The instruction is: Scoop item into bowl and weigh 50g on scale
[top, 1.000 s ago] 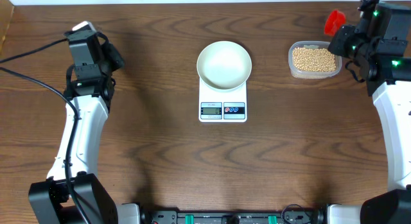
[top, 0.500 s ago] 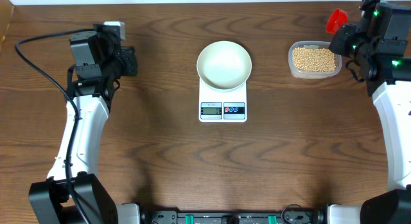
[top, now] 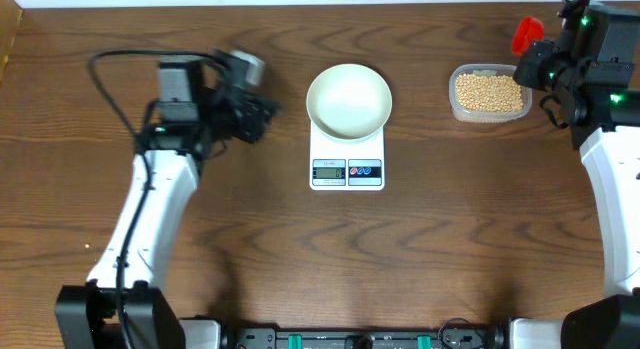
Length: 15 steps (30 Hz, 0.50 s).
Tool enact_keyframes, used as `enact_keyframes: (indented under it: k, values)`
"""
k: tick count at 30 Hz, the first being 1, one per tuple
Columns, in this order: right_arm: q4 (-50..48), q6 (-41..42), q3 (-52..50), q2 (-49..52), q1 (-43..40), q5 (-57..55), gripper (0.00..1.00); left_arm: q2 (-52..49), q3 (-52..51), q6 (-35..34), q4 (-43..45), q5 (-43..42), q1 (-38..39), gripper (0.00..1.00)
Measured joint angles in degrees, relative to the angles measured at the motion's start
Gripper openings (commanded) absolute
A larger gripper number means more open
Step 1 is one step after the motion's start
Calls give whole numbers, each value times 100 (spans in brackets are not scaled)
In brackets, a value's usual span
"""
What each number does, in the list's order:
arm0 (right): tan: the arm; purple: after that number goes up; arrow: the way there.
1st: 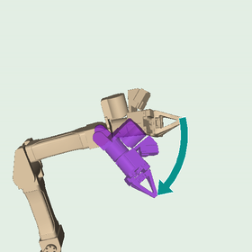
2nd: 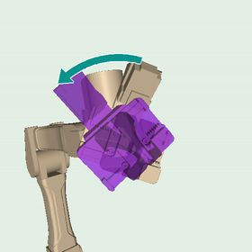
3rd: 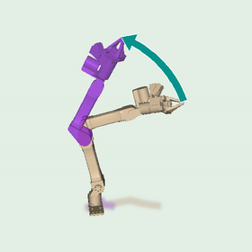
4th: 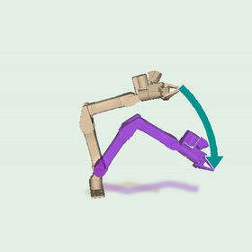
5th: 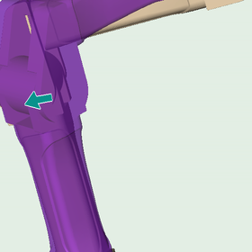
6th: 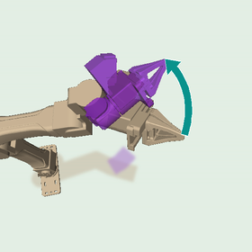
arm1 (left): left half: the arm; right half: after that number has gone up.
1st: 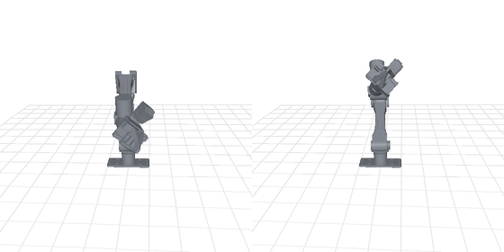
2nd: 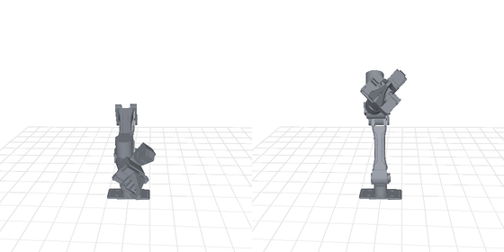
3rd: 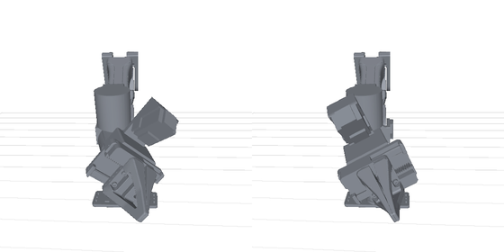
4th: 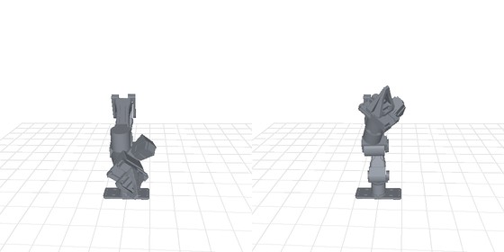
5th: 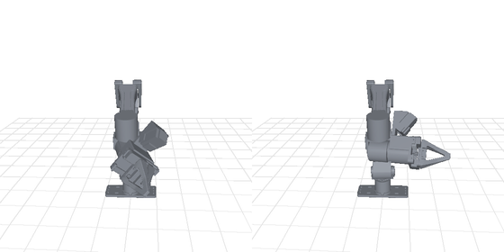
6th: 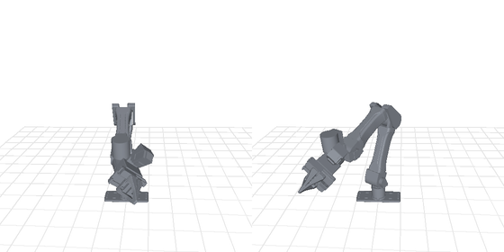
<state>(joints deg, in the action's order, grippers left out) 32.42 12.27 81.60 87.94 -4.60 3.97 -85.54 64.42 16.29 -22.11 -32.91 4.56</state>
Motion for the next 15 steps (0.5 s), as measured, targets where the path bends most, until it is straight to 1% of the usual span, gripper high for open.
enact_keyframes:
  k: [3,9,11,15]
  values:
    - [-48,-107,0,0,0,-7,1,181,0,282,-446,87,455,48]
    - [-140,-249,0,0,0,-20,1,387,0,505,-1174,175,1080,49]
    - [-142,-258,0,0,0,-20,1,387,0,557,-1390,177,1191,49]
    - [-136,-275,0,0,0,-26,1,387,-2,968,-2072,247,1266,49]
